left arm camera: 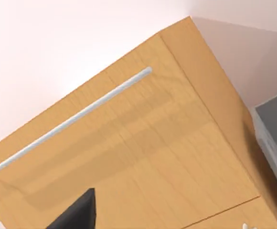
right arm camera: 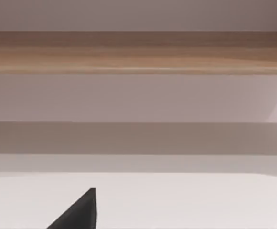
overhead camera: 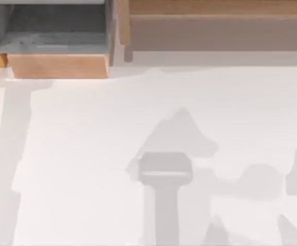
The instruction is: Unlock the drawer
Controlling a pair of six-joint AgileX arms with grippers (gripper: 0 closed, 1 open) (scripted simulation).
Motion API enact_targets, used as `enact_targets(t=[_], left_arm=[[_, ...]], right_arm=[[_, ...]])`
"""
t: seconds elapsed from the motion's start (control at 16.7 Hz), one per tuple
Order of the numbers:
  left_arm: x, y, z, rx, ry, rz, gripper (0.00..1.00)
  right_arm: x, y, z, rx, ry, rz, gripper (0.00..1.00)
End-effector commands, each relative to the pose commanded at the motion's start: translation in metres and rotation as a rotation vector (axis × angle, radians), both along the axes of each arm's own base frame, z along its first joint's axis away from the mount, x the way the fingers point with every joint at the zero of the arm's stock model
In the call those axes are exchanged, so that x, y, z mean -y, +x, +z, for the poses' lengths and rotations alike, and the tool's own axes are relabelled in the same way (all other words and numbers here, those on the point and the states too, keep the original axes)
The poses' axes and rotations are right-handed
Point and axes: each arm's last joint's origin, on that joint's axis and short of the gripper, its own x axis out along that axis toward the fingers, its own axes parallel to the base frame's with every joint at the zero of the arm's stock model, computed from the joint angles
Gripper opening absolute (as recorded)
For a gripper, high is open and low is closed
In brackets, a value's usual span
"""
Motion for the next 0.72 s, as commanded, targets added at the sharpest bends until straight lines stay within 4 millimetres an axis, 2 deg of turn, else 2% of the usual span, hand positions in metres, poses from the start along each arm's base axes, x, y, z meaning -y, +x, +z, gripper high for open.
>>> enact_targets(t=[0.18,0.36,0.54,0.72], left_arm=[[-0.046,0.056,-0.035,-0.041,0.304,0.055,1.0],[-0.095,0.095,-0.091,-0.111,0.589,0.067,1.0],[-0.132,0.112,-0.15,-0.178,0.804,0.031,1.0],[-0.153,0.117,-0.193,-0.222,0.922,-0.026,1.0]], right_arm=[[0.0,0.0,0.0,0.0,0.0,0.0,1.0],[0.0,0.0,0.0,0.0,0.0,0.0,1.0],[0.0,0.0,0.0,0.0,0.0,0.0,1.0],[0.0,0.0,0.0,0.0,0.0,0.0,1.0]])
